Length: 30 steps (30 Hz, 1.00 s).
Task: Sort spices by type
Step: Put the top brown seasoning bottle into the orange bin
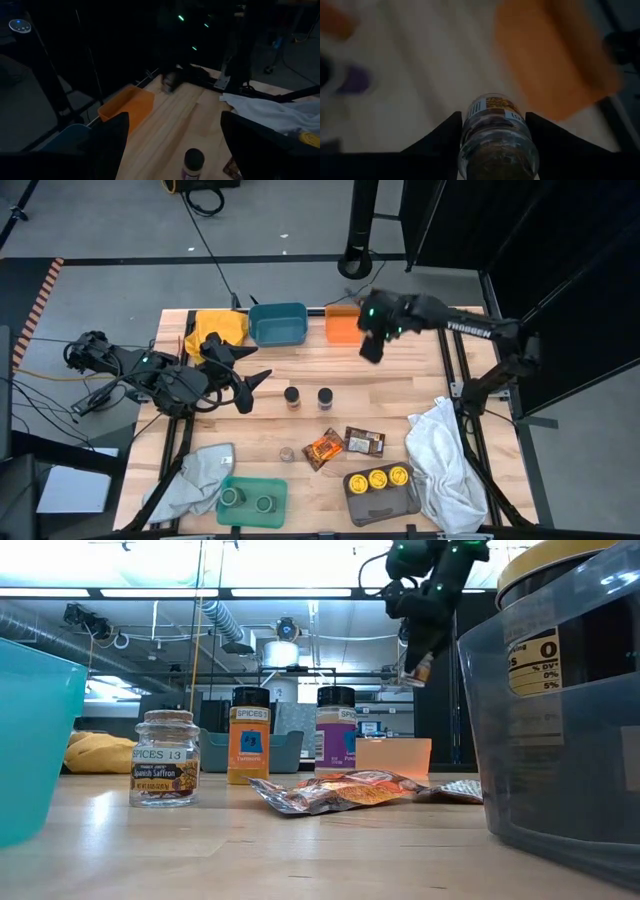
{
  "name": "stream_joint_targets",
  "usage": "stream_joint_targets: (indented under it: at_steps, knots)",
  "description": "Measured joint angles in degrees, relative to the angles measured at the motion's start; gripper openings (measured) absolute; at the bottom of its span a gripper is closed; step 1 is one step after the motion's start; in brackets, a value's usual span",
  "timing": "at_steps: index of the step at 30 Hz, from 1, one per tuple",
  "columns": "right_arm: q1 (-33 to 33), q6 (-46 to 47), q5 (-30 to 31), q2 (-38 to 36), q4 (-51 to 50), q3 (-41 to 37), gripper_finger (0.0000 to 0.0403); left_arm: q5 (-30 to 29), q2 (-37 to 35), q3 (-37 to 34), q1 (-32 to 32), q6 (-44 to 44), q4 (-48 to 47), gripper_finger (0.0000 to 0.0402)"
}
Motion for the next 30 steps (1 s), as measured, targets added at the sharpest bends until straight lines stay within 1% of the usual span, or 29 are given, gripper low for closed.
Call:
stream_joint_targets:
  at_steps: [7,10,13,19,25,30]
  knots:
    - [-9.99,-3.71,-0.78,0.3,5.64,1.22,0.0192,-0.05,0.0,0.0,0.0,-0.72,-0.02,0.0321]
    - [-13.65,-4.93,-2.54,1.7,6.77,1.28,0.0192,-0.65,0.0,0.0,0.44,-1.28,-0.02,0.0321]
    - [-15.93,-6.11,-4.1,4.51,7.38,1.28,0.0192,-0.8,0.0,0.0,1.69,-2.58,-0.36,0.0321]
    - [-17.15,-9.07,-5.19,11.34,7.05,2.79,0.0192,-0.83,0.0,0.0,3.88,-3.87,-0.46,0.0321]
    - [-17.24,-9.53,-5.35,18.96,4.23,8.56,0.0192,-0.79,0.0,0.0,4.94,-4.1,-0.46,0.0321]
    - [-17.24,-9.21,-5.67,24.75,-0.28,13.57,0.0199,-0.72,0.0,0.0,4.94,-4.22,-0.46,0.0321]
